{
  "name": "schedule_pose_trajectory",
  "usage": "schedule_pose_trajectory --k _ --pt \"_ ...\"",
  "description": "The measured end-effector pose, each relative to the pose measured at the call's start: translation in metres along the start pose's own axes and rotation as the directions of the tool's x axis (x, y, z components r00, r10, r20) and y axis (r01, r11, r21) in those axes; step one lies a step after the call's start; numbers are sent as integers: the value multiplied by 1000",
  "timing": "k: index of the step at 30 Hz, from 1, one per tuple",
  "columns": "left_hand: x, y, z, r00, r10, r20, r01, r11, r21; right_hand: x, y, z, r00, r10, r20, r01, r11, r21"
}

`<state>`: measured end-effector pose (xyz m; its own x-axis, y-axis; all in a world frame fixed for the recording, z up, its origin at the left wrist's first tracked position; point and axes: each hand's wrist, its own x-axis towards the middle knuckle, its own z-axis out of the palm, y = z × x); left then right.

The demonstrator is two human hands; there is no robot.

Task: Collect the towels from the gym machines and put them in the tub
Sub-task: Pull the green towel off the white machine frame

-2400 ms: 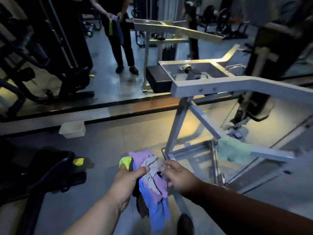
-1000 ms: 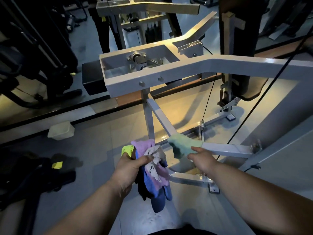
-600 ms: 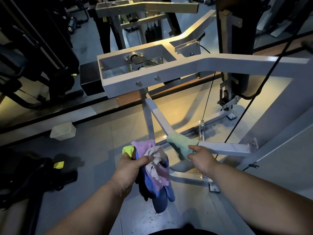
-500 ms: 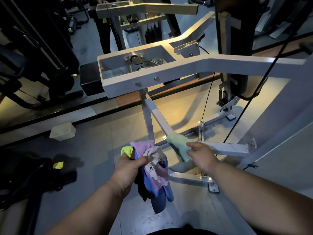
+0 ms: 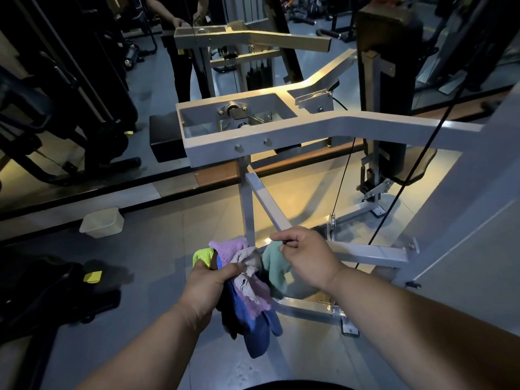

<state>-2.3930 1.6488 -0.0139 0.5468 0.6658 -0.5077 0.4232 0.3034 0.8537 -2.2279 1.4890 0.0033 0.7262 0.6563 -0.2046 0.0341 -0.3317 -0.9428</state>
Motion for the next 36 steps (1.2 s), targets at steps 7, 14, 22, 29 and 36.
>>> schedule_pose_trajectory --k 7,14,22,29,36 --pt "-16 -11 -44 997 47 -56 -50 997 -54 -35 -41 58 970 -205 128 218 970 -104" --pt "-37 -19 -109 995 79 -66 -85 992 -94 -61 -65 138 931 -255 261 277 960 -50" --pt "-71 -27 -197 991 132 -36 -136 978 -157 -90 -101 227 893 -247 377 256 966 26" --pt "-87 -40 -275 985 163 -53 -171 951 -257 -105 -134 292 857 -260 445 265 963 52" --pt "-95 -46 -338 970 225 -89 -242 924 -297 -114 -161 348 768 -249 589 294 956 21"
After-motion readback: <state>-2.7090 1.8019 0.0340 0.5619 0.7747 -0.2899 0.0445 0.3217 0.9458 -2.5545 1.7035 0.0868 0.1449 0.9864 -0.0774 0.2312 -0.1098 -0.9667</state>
